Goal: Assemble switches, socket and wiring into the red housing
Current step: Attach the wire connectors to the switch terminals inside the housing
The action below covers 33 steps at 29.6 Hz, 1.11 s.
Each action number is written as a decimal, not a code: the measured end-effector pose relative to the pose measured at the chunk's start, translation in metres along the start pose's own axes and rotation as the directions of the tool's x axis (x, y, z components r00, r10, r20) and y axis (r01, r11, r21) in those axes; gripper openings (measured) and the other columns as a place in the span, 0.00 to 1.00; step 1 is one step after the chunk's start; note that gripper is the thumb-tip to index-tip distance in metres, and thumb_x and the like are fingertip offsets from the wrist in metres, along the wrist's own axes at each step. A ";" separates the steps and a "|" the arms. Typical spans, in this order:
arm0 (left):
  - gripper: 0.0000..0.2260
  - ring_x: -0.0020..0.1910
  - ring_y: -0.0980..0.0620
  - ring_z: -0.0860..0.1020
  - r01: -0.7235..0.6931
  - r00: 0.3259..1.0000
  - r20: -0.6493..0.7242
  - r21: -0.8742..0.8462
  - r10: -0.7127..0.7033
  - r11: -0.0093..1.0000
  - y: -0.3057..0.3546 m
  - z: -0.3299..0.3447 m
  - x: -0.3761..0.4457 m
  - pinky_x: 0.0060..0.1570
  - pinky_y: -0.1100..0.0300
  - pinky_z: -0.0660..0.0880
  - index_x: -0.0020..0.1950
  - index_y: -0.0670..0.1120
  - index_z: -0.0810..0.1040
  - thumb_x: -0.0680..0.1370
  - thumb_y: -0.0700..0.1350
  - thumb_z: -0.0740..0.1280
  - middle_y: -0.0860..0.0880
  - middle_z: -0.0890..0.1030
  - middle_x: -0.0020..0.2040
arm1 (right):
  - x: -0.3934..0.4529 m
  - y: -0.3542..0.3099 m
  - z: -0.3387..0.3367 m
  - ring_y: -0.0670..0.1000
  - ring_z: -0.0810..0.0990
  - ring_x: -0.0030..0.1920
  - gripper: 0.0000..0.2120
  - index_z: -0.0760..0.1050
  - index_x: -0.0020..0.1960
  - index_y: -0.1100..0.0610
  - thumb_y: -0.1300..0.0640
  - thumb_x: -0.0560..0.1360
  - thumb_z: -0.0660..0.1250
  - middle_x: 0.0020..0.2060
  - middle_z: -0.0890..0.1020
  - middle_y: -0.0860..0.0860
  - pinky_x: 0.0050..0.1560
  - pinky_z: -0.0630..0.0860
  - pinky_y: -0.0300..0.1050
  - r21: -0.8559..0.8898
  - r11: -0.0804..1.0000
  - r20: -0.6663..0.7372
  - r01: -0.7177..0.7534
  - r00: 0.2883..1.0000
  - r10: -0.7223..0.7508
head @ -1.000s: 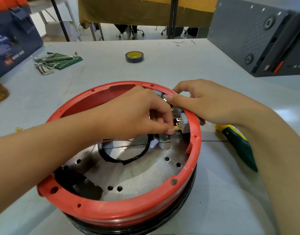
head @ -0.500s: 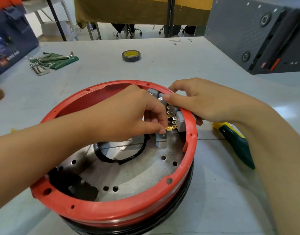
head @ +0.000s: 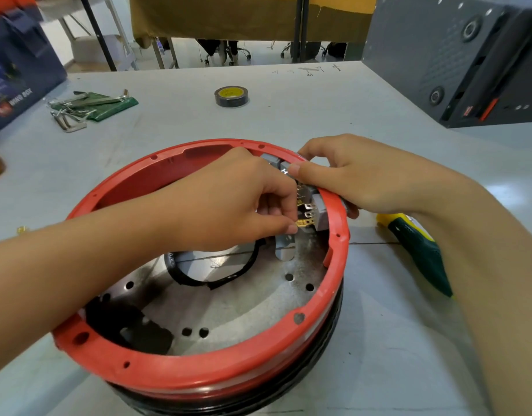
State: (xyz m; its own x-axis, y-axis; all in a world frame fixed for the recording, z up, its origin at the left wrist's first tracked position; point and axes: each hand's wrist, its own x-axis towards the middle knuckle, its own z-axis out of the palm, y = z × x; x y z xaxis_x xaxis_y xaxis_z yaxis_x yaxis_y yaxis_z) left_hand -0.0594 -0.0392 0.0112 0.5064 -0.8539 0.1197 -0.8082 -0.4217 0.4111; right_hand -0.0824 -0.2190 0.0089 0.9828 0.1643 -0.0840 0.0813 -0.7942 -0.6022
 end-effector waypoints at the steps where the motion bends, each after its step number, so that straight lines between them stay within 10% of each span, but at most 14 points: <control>1: 0.02 0.34 0.60 0.76 0.002 1.000 0.001 0.001 -0.002 1.000 0.000 0.000 0.000 0.34 0.74 0.65 0.40 0.48 0.83 0.71 0.46 0.72 0.54 0.81 0.33 | 0.000 0.000 0.000 0.41 0.73 0.18 0.14 0.72 0.53 0.50 0.41 0.78 0.56 0.18 0.75 0.39 0.21 0.65 0.29 0.001 1.000 0.001 0.000 1.000 0.000; 33: 0.02 0.34 0.56 0.78 0.096 0.995 0.020 -0.199 -0.094 0.975 0.001 0.006 0.002 0.36 0.67 0.72 0.39 0.46 0.83 0.72 0.42 0.72 0.52 0.82 0.34 | 0.002 0.000 0.003 0.39 0.73 0.19 0.15 0.73 0.51 0.51 0.42 0.78 0.56 0.18 0.73 0.35 0.20 0.64 0.29 -0.062 0.998 -0.063 -0.002 0.998 -0.002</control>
State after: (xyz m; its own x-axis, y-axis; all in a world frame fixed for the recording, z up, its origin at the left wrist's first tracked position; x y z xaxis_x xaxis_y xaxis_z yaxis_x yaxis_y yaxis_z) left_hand -0.0612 -0.0432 0.0068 0.5743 -0.8162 0.0624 -0.6797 -0.4330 0.5921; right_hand -0.0807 -0.2171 0.0067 0.9912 0.1286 -0.0323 0.0896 -0.8292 -0.5517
